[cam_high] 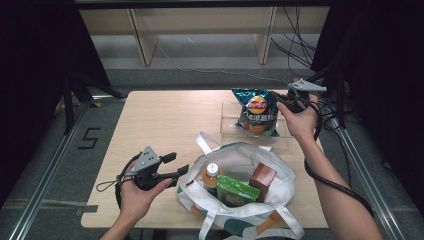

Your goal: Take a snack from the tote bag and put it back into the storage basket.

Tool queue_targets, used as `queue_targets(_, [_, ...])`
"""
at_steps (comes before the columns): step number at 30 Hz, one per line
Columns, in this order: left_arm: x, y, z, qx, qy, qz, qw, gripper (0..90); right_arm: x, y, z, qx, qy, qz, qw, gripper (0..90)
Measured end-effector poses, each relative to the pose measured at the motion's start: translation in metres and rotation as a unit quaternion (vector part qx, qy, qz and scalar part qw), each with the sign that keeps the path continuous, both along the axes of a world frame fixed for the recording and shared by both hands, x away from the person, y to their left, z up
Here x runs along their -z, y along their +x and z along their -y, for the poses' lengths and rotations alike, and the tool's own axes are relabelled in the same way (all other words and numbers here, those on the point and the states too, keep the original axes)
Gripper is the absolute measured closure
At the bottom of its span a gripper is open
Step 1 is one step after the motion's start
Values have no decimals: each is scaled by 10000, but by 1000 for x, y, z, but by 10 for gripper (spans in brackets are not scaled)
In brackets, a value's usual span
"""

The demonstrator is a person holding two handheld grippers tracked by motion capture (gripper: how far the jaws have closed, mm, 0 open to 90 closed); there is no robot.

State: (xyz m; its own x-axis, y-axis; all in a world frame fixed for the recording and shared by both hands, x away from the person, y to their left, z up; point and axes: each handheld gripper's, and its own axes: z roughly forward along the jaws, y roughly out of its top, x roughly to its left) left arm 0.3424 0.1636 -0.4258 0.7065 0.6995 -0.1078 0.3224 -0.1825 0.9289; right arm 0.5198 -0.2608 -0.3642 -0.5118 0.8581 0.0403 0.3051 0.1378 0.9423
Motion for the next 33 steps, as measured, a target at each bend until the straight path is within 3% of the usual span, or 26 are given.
queue_targets(15, [0,0,1,23,16,-2,10000,361,8,7,0,-76,12,-74,9999,900])
queue_targets(16, [1,0,1,31,-3,3,10000,361,9,9,2,-67,-99,-20,9999,900])
queue_targets(18, [1,0,1,35,-4,-4,10000,361,9,9,1,-53,50,-86,9999,900])
queue_targets(25, [1,0,1,14,27,-12,10000,361,9,13,2,-118,-24,-73,9999,890])
queue_targets(32, [1,0,1,18,28,-23,10000,361,13,15,6,-7,-260,-58,9996,842])
queue_targets(33, [1,0,1,19,32,-23,10000,361,13,15,5,59,-178,-65,9998,837])
